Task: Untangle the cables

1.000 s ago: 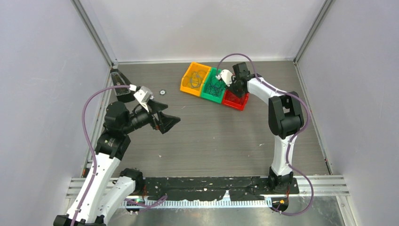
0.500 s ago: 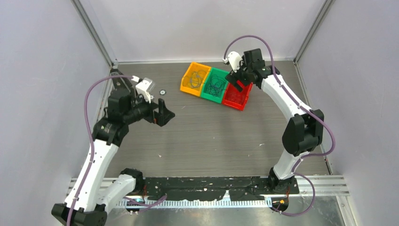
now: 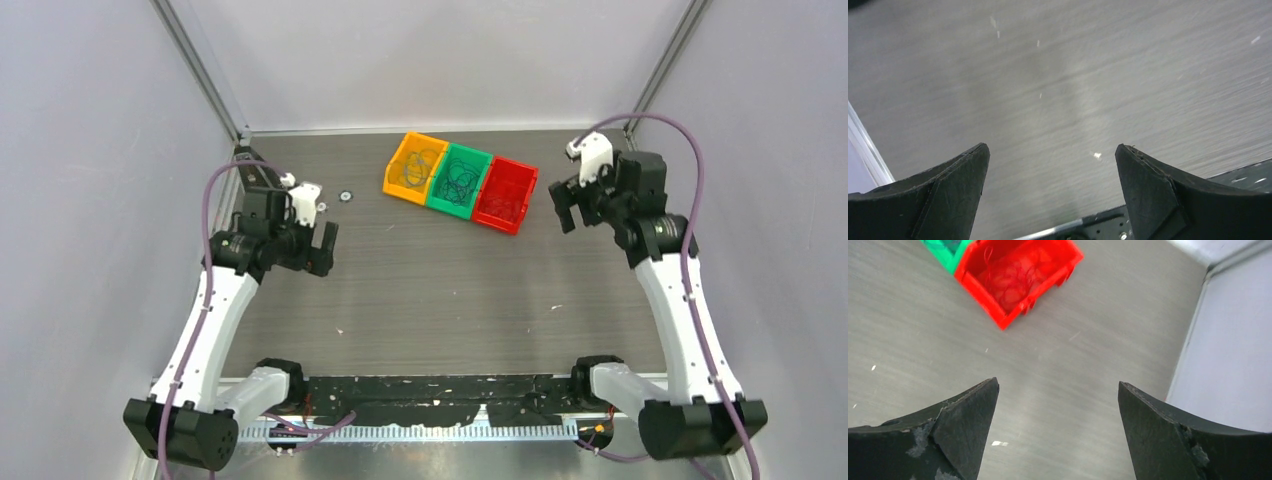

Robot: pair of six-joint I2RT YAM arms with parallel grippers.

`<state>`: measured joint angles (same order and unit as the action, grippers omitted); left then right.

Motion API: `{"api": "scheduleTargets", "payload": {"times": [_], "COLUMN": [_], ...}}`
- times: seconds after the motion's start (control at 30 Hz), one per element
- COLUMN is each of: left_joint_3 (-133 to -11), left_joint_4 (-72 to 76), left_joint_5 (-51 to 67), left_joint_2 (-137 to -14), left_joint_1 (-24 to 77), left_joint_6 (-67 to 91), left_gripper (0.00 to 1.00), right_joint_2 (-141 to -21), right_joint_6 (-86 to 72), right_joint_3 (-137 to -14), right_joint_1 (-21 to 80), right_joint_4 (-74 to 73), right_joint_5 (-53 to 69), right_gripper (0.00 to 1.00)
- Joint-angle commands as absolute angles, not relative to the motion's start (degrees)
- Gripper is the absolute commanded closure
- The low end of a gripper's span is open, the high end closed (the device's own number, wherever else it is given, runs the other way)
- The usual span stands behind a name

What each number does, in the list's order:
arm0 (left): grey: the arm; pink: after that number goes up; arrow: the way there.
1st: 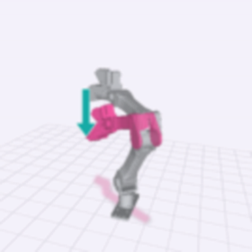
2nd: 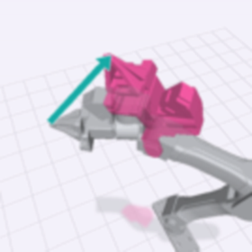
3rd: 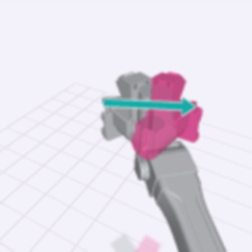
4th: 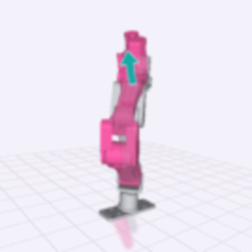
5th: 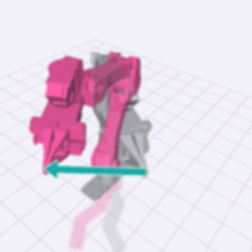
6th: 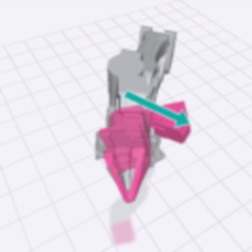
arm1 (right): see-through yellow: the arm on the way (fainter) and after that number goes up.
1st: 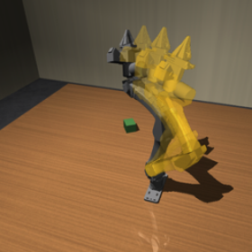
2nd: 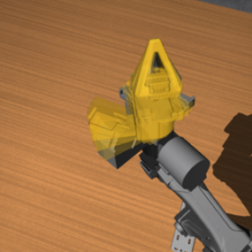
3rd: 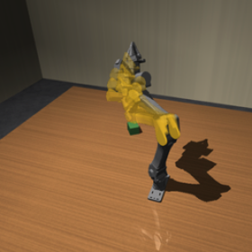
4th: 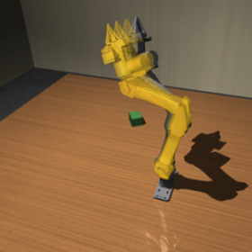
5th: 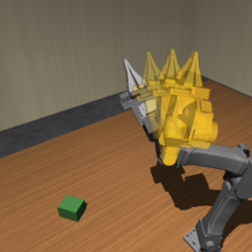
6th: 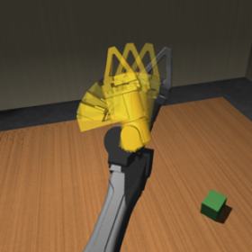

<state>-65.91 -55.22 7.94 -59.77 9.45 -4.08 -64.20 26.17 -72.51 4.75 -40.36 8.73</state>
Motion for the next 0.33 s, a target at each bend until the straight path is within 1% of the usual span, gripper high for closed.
{"api": "scheduleTargets", "payload": {"times": [0.0, 0.07, 0.13, 0.2, 0.3], "left_joint_3": [-57.20, -54.30, -52.22, -50.96, -50.25], "left_joint_4": [-55.94, -55.00, -54.27, -53.31, -52.93], "left_joint_5": [1.11, 0.50, -1.42, -2.29, 1.10], "left_joint_2": [-58.19, -57.86, -57.30, -56.12, -53.95], "left_joint_1": [9.23, 9.23, 9.28, 9.24, 9.28], "left_joint_6": [-5.71, -5.33, -5.36, -5.04, -6.08], "left_gripper": [0.00, 0.01, 0.00, 0.00, 0.00], "right_joint_2": [-57.05, -54.08, -51.81, -50.53, -49.59], "right_joint_6": [19.54, 17.67, 15.89, 13.93, 11.30], "right_joint_3": [-62.55, -57.58, -55.27, -54.45, -54.59], "right_joint_1": [2.56, 2.51, 2.48, 2.48, 2.48], "right_joint_4": [-41.49, -40.33, -39.31, -38.78, -38.72], "right_joint_5": [11.02, 11.07, 11.38, 11.46, 12.14], "right_gripper": [0.05, 0.05, 0.05, 0.05, 0.05]}}
